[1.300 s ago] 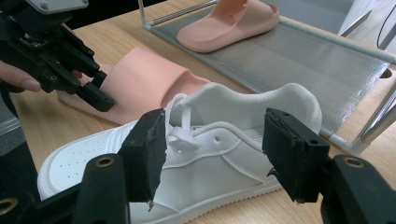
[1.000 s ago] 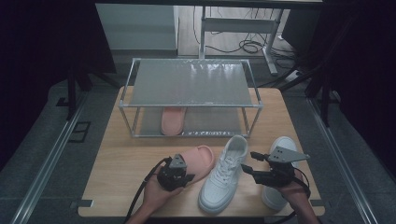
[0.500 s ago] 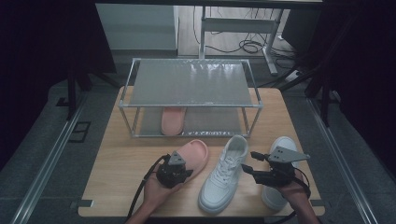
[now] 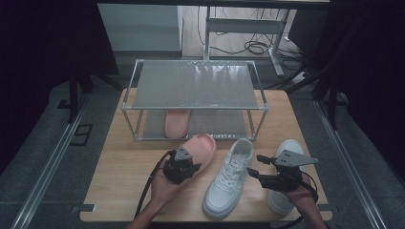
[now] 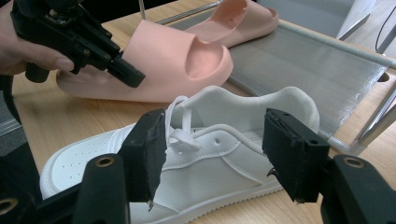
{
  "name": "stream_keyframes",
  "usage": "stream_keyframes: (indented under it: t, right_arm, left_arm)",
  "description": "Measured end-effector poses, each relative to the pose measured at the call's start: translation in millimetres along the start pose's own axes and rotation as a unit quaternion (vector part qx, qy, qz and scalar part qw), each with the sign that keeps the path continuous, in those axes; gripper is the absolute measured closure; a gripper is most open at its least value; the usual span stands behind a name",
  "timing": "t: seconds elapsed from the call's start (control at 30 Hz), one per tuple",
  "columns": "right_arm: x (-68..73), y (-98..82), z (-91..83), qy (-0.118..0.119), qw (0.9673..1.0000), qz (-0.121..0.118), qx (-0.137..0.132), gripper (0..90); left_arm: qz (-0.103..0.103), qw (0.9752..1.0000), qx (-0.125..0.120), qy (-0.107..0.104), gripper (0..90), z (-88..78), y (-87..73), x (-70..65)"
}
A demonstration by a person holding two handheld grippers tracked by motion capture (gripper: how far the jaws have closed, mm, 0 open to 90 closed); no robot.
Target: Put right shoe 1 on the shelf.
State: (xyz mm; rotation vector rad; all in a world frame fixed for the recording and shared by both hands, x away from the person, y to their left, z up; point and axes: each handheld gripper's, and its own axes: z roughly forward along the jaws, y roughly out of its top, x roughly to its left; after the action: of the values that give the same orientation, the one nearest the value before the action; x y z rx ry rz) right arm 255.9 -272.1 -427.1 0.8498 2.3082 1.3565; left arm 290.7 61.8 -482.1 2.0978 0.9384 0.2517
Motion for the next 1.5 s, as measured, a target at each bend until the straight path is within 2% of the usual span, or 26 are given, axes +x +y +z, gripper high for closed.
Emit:
stream_keyframes:
  t: [0.17,0.43,1.07,1.3,1.5]
  right_arm:
    - [-0.8,0.1,-1.4,-0.001,1.0,0.001,-0.002,40.3]
    - [-0.8,-0.3,-0.6,0.0,1.0,0.0,-0.002,40.1]
    - [-0.8,0.0,-1.3,-0.003,1.0,0.001,-0.003,39.7]
    - [-0.8,0.1,-1.7,-0.002,1.0,0.002,-0.002,39.7]
    - [-1.0,0.1,-1.7,-0.003,1.0,0.0,-0.003,39.7]
  left_arm:
    - [0.0,0.9999,-0.007,0.011,83.8,5.1,10.1,2.4]
    - [-0.002,0.9998,-0.013,0.016,83.7,8.1,24.5,4.4]
    - [-0.023,0.9992,-0.023,0.025,83.8,10.4,32.6,16.5]
    - [-0.033,0.9985,-0.031,0.031,83.7,16.4,36.8,22.1]
    - [-0.04,0.9983,-0.026,0.034,83.7,26.0,44.4,23.9]
